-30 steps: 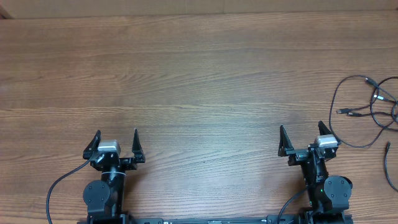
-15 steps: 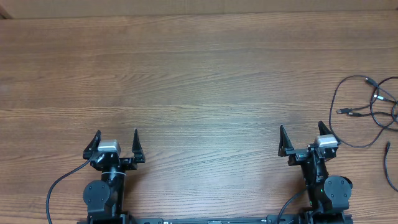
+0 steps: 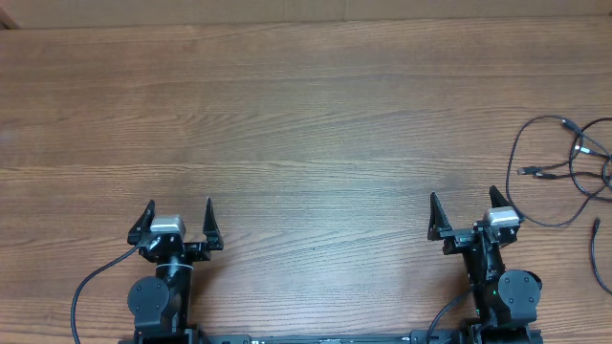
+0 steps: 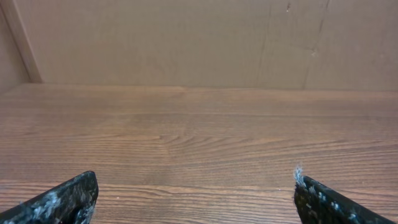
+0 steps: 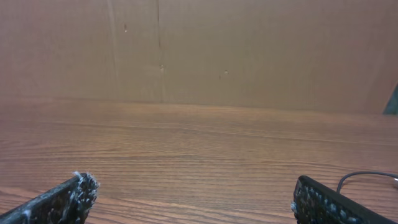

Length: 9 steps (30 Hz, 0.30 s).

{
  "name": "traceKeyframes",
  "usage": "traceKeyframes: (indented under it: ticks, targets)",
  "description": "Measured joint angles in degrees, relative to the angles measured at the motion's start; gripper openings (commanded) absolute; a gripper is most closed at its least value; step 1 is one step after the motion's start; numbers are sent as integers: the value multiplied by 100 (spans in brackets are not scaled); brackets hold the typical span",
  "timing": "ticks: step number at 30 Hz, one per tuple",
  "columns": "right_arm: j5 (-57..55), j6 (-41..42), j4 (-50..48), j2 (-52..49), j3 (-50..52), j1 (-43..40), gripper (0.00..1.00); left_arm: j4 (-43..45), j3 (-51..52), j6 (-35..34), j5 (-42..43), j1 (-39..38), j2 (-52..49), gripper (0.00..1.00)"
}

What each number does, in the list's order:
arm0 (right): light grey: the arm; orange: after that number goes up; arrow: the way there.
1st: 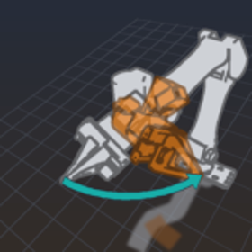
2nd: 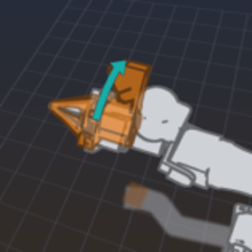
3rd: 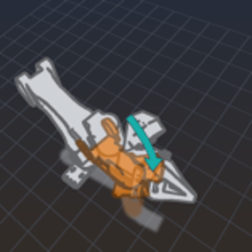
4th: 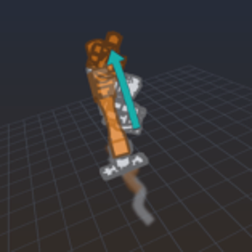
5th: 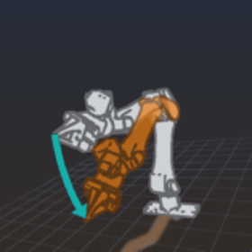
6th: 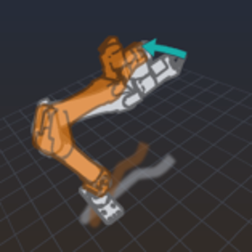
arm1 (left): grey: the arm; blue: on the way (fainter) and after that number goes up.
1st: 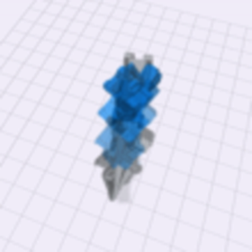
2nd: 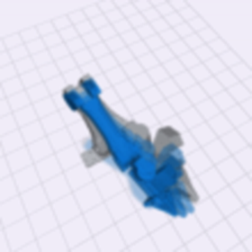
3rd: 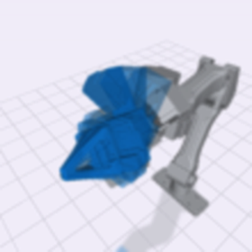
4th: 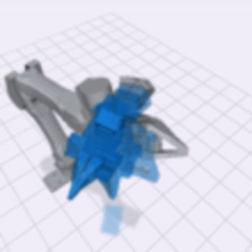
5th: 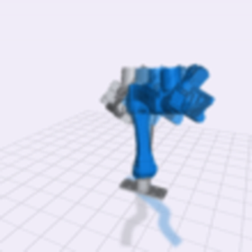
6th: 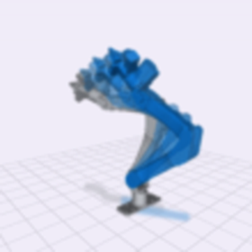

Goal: Untangle cables

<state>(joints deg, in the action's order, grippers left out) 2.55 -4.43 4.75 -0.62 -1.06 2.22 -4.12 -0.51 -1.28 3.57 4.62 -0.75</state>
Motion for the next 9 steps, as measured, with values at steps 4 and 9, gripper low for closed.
traceKeyframes:
  ticks: [4, 9]
  targets:
    - [-2, 0, 2, 0, 0, 0, 100, 0, 0, 0, 0, -2, 0, 100]
    - [-2, 2, 2, 0, 0, 0, 100, 0, 0, 0, 0, 0, 0, 100]
